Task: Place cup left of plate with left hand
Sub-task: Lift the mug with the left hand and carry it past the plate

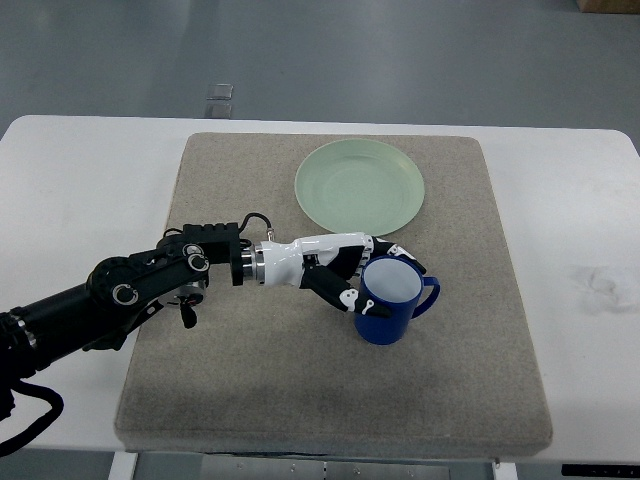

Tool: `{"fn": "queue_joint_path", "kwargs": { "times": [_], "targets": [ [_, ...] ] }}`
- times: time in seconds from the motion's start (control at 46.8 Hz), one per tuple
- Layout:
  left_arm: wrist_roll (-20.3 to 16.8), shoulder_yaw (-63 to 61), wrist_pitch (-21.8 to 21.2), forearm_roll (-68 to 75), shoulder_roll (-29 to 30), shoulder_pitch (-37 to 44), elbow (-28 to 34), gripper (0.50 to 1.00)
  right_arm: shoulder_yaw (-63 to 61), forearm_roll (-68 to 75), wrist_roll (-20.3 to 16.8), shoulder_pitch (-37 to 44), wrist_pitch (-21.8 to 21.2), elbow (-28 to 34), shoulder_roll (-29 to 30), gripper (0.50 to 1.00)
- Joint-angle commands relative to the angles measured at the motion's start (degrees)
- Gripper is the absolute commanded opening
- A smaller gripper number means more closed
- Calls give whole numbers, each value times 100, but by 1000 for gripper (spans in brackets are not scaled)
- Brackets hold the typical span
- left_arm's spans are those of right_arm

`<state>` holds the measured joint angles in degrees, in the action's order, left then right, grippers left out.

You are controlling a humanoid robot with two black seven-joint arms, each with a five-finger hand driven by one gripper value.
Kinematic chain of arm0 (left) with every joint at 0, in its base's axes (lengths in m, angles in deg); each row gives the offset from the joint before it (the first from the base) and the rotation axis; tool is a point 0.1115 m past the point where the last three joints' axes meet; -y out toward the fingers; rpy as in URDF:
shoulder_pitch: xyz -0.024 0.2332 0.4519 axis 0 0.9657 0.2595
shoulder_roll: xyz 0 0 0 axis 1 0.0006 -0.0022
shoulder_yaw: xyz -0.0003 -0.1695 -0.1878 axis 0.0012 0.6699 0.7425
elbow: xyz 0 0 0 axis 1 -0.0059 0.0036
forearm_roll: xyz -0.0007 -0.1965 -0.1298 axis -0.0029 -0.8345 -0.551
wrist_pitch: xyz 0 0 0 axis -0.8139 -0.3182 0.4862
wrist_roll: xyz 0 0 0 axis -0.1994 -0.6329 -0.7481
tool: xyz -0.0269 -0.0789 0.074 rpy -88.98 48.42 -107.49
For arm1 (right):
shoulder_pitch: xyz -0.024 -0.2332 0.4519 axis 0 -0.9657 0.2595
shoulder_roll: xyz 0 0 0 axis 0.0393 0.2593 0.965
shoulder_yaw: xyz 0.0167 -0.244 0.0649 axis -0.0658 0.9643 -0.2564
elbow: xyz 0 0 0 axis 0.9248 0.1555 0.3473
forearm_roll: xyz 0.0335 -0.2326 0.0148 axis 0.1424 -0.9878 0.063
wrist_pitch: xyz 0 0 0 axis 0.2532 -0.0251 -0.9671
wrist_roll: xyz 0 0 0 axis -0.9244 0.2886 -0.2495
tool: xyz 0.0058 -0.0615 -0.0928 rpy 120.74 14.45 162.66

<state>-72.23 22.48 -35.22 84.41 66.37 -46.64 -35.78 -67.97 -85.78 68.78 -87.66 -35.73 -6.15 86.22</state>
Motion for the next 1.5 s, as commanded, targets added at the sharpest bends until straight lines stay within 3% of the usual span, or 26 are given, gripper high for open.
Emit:
{"fn": "queue_joint_path", "kwargs": {
  "times": [0.0,0.47,0.812,1.261,1.474],
  "targets": [
    [2,26,0,-27,-4,-16,1,636,0,0,1,0,0,2,0,932],
    [11,930,-546,-36,119,-17,-26,636,0,0,1,0,8,-6,0,932],
    [11,1221,-1214,-220,699,-8,18,641,0,0,1,0,0,-6,0,932],
    [-7,1212,-2005,-1047,857,1,1020,643,0,0,1,0,0,2,0,932],
    [-59,1221,-2278,-1064,840,45,1082,645,0,0,1,0,8,2,0,932]
  ]
}}
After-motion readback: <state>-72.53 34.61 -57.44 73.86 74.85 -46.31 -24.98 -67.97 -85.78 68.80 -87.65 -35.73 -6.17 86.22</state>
